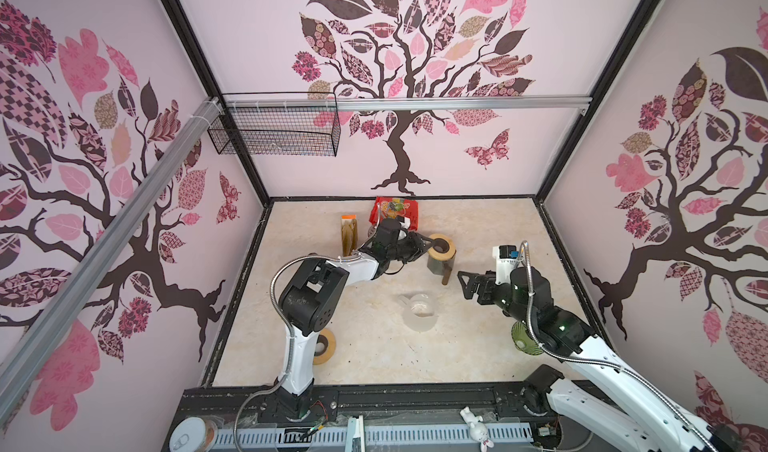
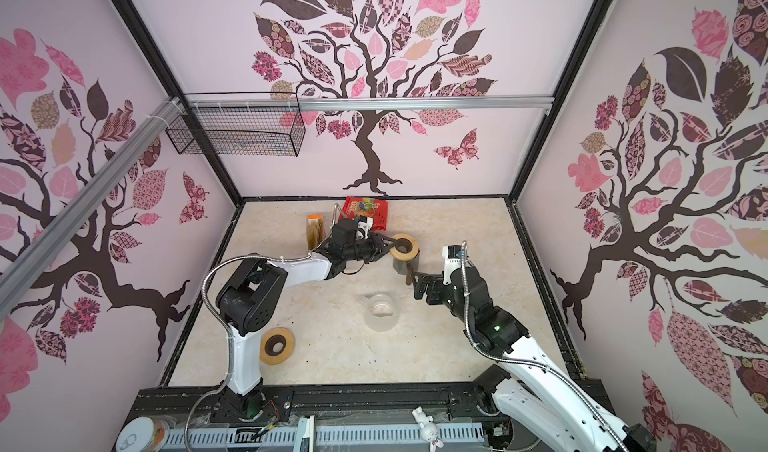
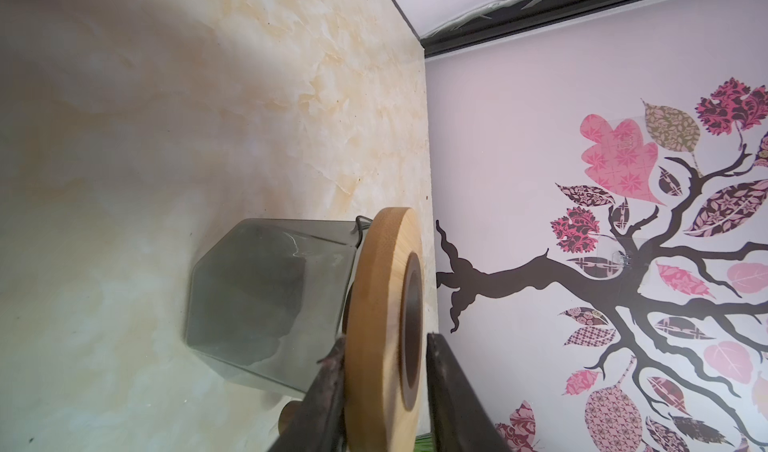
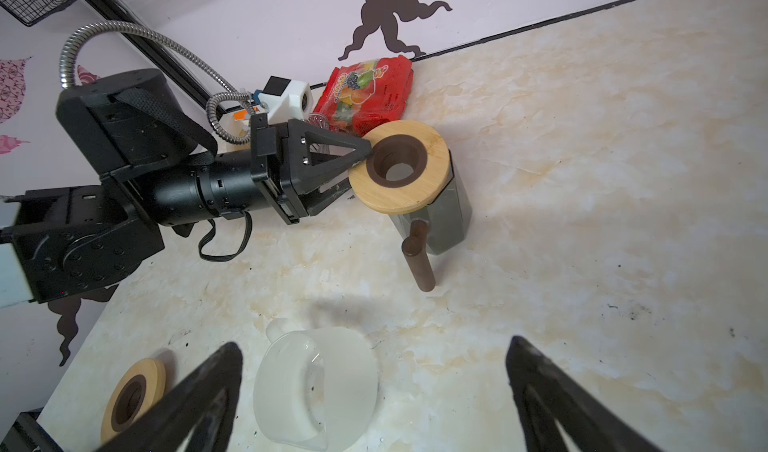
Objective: Place the coffee filter in the dripper
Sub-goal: 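Lower the wooden stand onto the pitcher's mouth with the left gripper, then open the left gripper and lift it off the wooden stand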
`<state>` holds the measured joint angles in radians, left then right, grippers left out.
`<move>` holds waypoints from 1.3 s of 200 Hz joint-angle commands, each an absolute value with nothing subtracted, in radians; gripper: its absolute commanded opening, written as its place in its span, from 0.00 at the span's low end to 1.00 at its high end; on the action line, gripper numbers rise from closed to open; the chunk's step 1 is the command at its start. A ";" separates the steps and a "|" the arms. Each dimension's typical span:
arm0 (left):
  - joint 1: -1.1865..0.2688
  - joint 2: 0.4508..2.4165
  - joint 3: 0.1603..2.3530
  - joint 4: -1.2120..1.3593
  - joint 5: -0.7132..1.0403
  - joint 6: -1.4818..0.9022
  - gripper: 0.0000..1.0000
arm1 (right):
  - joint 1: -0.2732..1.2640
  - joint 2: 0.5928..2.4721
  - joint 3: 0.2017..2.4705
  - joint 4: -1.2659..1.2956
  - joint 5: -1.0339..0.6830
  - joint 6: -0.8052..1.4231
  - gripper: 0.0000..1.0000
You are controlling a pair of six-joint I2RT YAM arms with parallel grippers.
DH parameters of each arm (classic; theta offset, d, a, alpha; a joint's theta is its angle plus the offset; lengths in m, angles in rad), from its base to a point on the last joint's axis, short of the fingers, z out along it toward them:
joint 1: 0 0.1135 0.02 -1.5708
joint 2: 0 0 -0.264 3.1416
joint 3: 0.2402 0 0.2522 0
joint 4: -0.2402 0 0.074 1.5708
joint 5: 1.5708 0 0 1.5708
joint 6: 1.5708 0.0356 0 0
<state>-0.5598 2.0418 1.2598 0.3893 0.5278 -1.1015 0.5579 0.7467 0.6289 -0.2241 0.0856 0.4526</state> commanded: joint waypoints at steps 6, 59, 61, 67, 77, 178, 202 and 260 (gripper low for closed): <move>-0.557 2.022 1.289 0.345 0.526 -1.054 0.38 | 0.563 0.744 0.634 -0.216 0.098 0.454 1.00; -0.564 2.013 1.335 0.235 0.511 -0.977 0.51 | 0.561 0.745 0.629 -0.211 0.097 0.454 1.00; -0.564 2.012 1.338 0.229 0.510 -0.974 0.52 | 0.562 0.745 0.629 -0.212 0.096 0.454 1.00; -0.565 2.008 1.340 0.211 0.501 -0.964 0.53 | 0.562 0.745 0.629 -0.212 0.094 0.456 1.00; -0.566 1.997 1.340 0.187 0.484 -0.950 0.54 | 0.563 0.743 0.630 -0.213 0.096 0.455 1.00; -0.578 1.926 1.361 0.087 0.431 -0.897 0.49 | 0.562 0.749 0.629 -0.208 0.090 0.458 1.00; -0.579 1.935 1.369 0.083 0.426 -0.899 0.49 | 0.562 0.744 0.628 -0.212 0.093 0.457 1.00; -0.581 1.965 1.392 0.099 0.447 -0.913 0.49 | 0.563 0.738 0.624 -0.218 0.099 0.458 1.00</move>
